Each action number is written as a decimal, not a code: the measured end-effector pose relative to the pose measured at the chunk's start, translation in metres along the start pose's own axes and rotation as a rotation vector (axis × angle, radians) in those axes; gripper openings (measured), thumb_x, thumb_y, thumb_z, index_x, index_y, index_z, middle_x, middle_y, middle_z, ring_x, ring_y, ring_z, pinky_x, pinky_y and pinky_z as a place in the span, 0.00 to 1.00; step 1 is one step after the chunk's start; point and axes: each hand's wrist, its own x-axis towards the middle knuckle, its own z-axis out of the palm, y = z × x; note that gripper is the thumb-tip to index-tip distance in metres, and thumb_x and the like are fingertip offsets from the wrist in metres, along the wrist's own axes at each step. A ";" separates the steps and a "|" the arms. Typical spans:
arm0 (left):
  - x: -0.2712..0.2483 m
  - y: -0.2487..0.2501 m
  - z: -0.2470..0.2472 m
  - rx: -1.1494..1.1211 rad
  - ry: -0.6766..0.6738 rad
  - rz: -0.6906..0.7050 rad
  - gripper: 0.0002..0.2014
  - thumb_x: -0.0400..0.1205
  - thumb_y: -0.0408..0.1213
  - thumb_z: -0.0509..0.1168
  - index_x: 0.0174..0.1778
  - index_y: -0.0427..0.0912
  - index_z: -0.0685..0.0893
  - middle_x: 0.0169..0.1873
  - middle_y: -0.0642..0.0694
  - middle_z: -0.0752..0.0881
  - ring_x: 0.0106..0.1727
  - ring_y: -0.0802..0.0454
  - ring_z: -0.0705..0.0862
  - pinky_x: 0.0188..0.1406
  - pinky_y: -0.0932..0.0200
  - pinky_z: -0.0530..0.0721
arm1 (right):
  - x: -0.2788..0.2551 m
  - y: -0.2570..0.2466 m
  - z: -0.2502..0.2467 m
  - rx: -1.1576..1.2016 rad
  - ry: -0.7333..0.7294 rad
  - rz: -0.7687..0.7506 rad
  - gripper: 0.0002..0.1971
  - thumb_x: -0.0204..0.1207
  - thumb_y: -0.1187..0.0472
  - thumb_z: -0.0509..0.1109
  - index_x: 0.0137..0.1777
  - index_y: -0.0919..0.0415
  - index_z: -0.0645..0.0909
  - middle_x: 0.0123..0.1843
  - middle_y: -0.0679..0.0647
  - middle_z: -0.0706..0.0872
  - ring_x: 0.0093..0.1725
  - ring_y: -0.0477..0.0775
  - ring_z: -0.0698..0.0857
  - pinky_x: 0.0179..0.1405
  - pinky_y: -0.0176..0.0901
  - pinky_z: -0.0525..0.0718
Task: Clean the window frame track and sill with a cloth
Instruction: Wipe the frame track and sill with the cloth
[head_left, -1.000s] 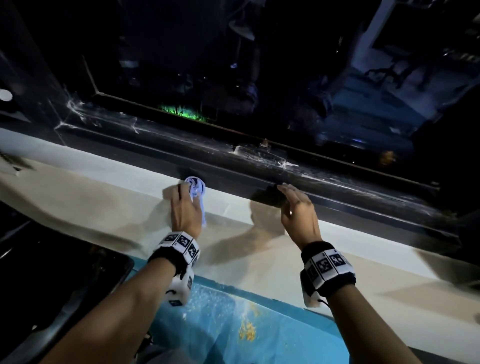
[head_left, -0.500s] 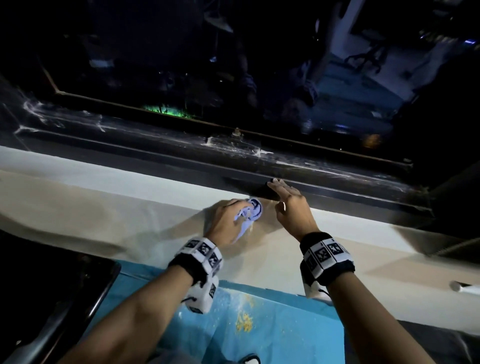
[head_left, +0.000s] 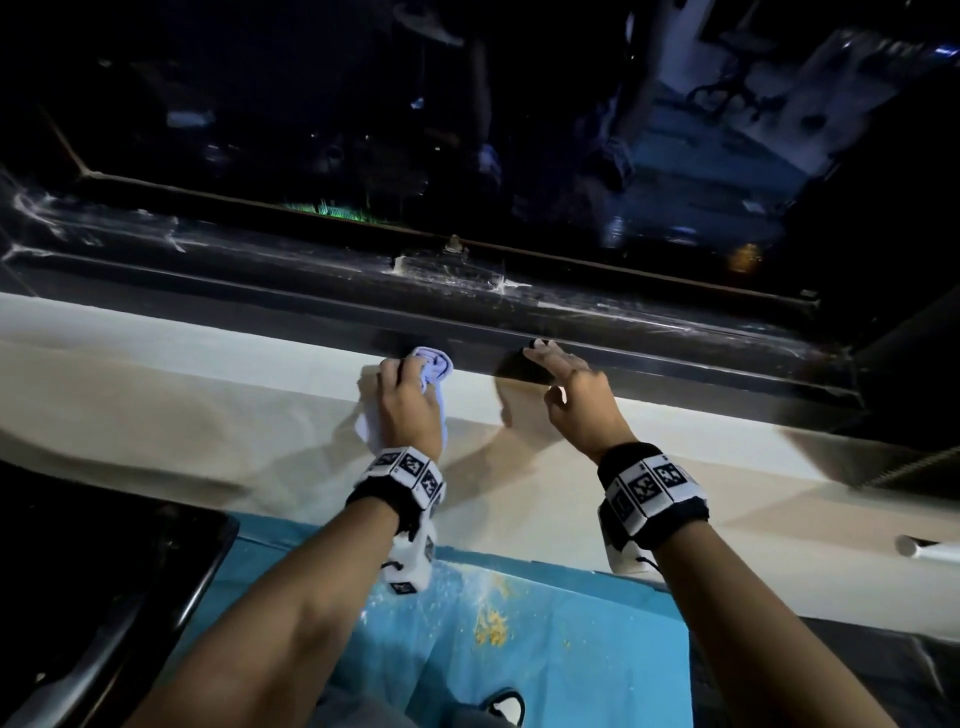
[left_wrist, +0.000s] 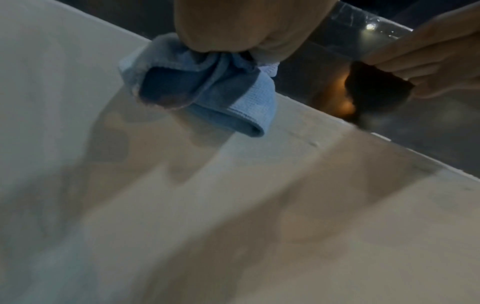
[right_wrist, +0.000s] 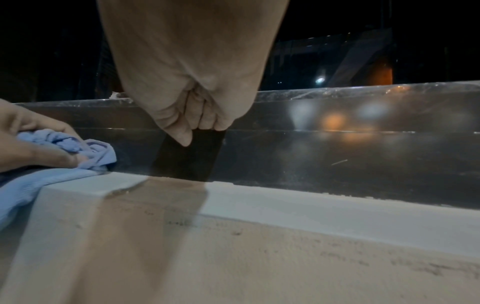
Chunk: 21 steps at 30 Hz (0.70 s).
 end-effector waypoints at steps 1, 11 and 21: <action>-0.004 0.008 0.002 -0.005 0.007 -0.003 0.10 0.68 0.27 0.65 0.43 0.38 0.85 0.42 0.35 0.82 0.46 0.45 0.69 0.48 0.54 0.68 | 0.000 0.001 0.000 0.000 -0.003 -0.004 0.33 0.68 0.80 0.58 0.73 0.58 0.73 0.76 0.55 0.73 0.78 0.53 0.66 0.73 0.31 0.59; -0.011 0.055 0.012 -0.232 -0.732 0.176 0.10 0.72 0.34 0.66 0.47 0.44 0.89 0.49 0.48 0.87 0.48 0.48 0.83 0.46 0.56 0.77 | -0.004 0.002 -0.014 0.054 -0.009 -0.017 0.31 0.66 0.79 0.63 0.70 0.61 0.76 0.71 0.59 0.78 0.72 0.56 0.76 0.67 0.29 0.65; -0.018 0.041 0.020 -0.143 -0.361 0.156 0.17 0.71 0.26 0.63 0.53 0.43 0.88 0.52 0.45 0.82 0.51 0.45 0.81 0.54 0.55 0.79 | -0.037 0.037 -0.024 -0.041 0.233 0.102 0.28 0.66 0.80 0.63 0.67 0.62 0.79 0.65 0.61 0.82 0.66 0.62 0.78 0.66 0.50 0.77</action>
